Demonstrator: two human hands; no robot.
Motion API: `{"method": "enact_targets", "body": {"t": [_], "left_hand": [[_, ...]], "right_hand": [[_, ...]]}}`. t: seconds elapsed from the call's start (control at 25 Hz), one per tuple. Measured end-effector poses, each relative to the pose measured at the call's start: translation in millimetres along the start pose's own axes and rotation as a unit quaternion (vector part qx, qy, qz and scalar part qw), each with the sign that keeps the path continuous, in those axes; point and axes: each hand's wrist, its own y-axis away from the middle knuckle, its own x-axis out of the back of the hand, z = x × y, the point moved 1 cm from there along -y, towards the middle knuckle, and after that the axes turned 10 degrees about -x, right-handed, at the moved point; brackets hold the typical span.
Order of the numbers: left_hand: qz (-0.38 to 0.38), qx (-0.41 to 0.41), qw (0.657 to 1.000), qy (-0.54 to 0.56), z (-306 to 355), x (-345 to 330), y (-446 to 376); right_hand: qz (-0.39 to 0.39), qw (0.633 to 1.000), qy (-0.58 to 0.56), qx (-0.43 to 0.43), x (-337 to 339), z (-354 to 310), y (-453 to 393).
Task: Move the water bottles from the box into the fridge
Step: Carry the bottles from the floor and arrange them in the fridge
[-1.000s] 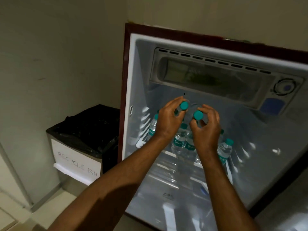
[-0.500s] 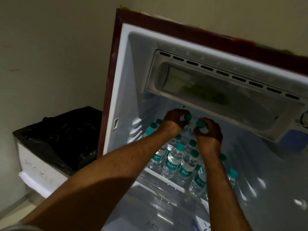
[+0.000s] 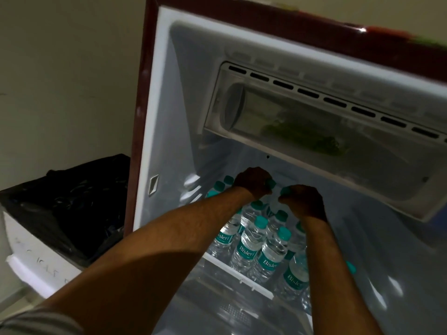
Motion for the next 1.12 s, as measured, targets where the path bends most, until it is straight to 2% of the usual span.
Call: {"method": "enact_targets", "body": {"t": [0.28,0.64,1.12], "left_hand": [[-0.081,0.034,0.993,-0.079,-8,-5,-13],[-0.138,0.036,0.986,-0.088,-9,-11,-16],[-0.143,0.046,0.984,-0.091,1,-8,-16]], "right_hand": [[-0.061,0.996,0.017,-0.056,-8,11,-13],[-0.089,0.991,0.054,-0.087,-5,16,-13],[-0.122,0.986,0.066,-0.098,6,15,-9]]}}
